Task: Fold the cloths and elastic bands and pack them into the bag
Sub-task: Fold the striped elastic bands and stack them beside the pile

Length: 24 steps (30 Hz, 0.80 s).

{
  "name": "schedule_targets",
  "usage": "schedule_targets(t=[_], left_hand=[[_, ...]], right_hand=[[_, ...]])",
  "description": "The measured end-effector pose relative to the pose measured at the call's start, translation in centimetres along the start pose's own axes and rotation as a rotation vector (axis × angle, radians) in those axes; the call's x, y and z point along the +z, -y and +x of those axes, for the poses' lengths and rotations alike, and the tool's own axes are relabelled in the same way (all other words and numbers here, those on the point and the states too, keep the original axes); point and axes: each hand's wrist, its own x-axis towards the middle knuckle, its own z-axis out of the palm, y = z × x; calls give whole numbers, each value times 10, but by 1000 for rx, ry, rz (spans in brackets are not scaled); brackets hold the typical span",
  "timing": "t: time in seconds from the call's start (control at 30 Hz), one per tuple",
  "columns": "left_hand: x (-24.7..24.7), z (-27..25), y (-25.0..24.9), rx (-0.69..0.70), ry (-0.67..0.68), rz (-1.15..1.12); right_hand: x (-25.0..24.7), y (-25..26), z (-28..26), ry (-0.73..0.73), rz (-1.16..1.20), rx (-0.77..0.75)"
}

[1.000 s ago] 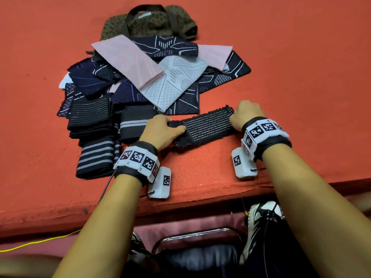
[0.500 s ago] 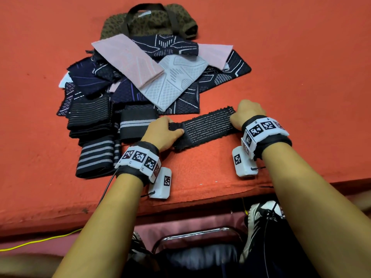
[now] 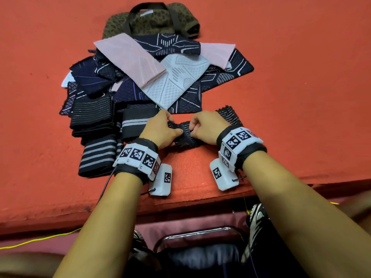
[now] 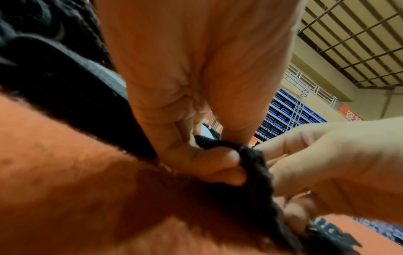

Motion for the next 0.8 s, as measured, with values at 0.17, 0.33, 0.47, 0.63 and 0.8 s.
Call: schedule_targets(t=[0.17,0.33,0.47,0.63,0.8], left_hand=[[-19,-2,-1,-2,-42,7],[-34,1,-1,11,-131,-64],[-25,5,-10,77,-131,-229],[2,1,-18,60,49,-407],[10,-4,-18,101,79,-414]], right_hand=[[-4,-3,8,-84,-118,75],[1,4,5,39,-12,21],[7,3,9,20,-3,-16],[3,-7,12,33,669,117],[-5,-16,12,1,571,121]])
